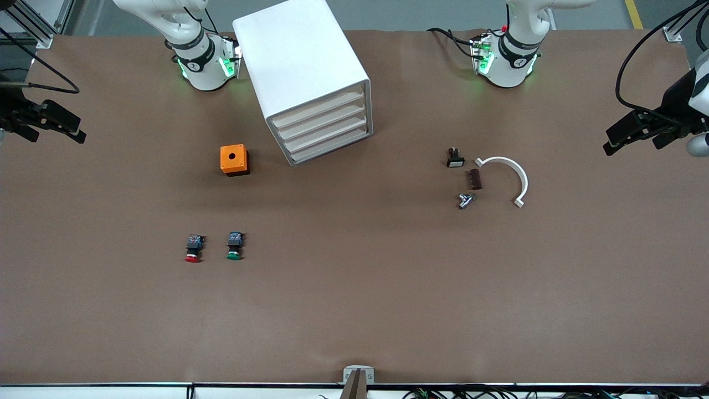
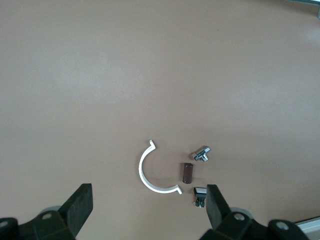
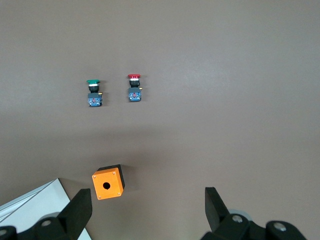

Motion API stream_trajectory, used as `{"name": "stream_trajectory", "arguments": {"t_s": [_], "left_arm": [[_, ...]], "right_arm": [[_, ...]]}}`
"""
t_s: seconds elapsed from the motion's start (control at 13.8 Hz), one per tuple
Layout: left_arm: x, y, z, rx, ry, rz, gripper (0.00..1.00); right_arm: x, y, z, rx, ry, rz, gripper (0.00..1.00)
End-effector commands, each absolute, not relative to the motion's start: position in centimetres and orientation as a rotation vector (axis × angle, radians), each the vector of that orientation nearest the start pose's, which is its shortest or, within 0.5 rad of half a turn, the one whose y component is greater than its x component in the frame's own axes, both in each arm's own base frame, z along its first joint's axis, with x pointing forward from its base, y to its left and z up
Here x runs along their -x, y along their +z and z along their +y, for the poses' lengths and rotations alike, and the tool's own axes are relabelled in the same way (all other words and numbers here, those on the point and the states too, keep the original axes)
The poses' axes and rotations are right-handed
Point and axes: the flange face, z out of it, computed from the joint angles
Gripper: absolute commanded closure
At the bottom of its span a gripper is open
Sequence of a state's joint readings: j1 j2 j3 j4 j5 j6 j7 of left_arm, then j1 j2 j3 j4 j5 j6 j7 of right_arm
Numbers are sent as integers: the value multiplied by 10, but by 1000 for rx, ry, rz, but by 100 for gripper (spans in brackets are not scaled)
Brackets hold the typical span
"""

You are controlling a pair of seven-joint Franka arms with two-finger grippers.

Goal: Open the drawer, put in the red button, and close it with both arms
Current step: 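Move the left gripper toward the cabinet while the right gripper reaches the buttons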

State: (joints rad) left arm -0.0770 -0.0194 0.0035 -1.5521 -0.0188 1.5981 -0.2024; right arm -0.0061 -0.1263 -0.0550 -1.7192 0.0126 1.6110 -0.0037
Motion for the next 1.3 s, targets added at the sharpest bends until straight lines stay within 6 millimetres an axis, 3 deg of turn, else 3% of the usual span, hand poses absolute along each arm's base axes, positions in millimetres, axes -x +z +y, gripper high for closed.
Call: {"name": "stream_trajectory", "arguments": {"t_s": [0.0,0.43,0.65,0.8,1.01,1.23], "left_arm": [[-546,651,-43,3158,-113,-174,0],[-550,646,-35,3163,-97,-201,0],[-560,631,-30,3155,-54,-233,0],[-572,604,-34,3151,20,-236,0],[-594,548,-52,3134,169,-202,0],[-607,501,-107,3102,277,-204,0]], "right_arm": [[-508,629,-30,3127,-34,74,0],[-509,629,-30,3129,-39,74,0],[-510,630,-31,3129,-41,74,0],[-511,633,-31,3129,-51,72,0],[-513,640,-32,3129,-75,86,0],[-519,640,-37,3132,-68,89,0]]}}
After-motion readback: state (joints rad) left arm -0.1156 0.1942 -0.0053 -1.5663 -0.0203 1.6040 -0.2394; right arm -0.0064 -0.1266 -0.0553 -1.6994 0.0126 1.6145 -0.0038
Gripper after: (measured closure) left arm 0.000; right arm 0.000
